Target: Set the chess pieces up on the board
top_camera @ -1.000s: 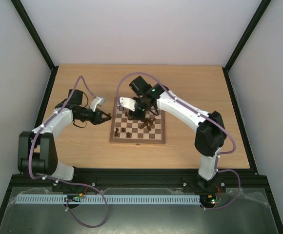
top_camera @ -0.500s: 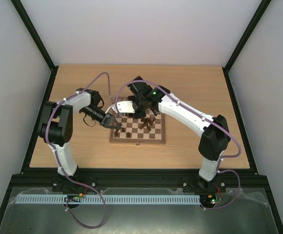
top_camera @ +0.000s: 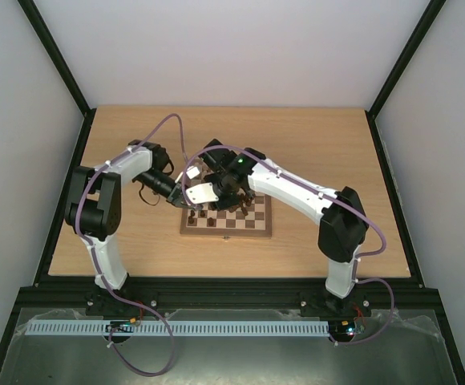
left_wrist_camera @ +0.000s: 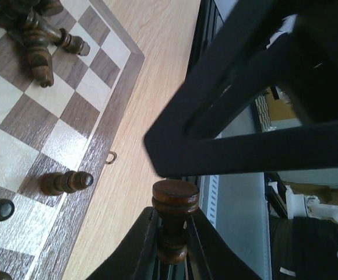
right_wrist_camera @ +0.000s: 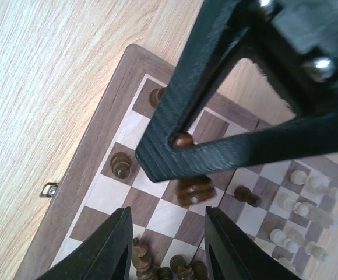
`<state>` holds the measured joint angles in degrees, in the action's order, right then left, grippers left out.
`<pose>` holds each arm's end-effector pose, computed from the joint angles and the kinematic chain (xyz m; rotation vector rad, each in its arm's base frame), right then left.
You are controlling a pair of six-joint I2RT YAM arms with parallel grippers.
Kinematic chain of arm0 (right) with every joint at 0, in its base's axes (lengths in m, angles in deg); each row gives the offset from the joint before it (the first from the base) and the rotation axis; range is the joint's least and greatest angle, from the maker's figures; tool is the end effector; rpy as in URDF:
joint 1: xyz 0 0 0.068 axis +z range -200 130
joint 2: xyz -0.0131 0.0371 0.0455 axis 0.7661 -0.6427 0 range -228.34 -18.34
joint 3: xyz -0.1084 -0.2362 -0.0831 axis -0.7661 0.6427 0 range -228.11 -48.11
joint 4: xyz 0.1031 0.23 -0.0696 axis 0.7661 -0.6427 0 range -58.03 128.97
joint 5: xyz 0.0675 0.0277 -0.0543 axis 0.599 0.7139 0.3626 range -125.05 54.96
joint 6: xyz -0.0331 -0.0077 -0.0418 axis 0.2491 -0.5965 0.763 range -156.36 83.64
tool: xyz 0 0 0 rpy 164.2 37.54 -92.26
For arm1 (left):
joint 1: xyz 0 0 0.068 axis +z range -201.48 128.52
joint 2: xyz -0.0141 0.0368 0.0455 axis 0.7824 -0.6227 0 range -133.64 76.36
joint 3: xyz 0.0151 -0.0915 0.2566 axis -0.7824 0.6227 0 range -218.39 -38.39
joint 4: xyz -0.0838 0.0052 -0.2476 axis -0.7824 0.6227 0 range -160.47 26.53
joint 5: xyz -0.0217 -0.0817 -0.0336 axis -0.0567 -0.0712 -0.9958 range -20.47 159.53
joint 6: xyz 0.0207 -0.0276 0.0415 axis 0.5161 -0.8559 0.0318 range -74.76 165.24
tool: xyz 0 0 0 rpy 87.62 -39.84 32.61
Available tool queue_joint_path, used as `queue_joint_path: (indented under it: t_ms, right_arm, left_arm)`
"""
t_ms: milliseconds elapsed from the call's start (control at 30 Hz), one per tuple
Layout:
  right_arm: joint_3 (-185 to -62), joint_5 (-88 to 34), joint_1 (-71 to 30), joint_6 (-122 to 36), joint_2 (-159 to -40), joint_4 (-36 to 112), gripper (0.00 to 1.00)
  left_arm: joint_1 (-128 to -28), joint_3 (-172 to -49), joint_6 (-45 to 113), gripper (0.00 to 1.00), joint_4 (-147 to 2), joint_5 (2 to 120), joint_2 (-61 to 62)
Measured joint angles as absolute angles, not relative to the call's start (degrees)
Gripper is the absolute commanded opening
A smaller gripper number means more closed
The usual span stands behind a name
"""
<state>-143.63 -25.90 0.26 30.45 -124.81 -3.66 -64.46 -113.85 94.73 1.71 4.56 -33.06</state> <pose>0.2587 0.3202 0.2913 -2.1577 1.2437 0.0792 0.3044 -0.1032 0.1898 1.1196 2.2883 -1.6465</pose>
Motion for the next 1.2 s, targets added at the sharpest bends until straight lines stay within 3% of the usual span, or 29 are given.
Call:
queue_joint_path:
  t_ms: [267,700,933,1200]
  right_arm:
    - [-143.7,-26.44,0.76,29.68,-126.19,-3.49,0.41]
    - [-144.35,-26.82,1.76,32.22,-127.11,-3.29,0.15]
    - [-145.27,-26.64,1.76,34.14,-127.72,-4.06,0.1]
    - [-146.32,-27.58,1.02,28.96,-127.74,-4.01,0.09]
  left_arm:
    - [-65.35,-114.64,94.23,0.13,2.17,3.92,-33.44]
    - [-65.81,-114.64,93.64,0.16,3.03,3.77,-34.14]
    - [-65.92,-114.75,93.6,0.39,3.38,4.03,-34.27]
    - [-61.11,-112.59,94.6,0.53,3.03,1.8,-31.32]
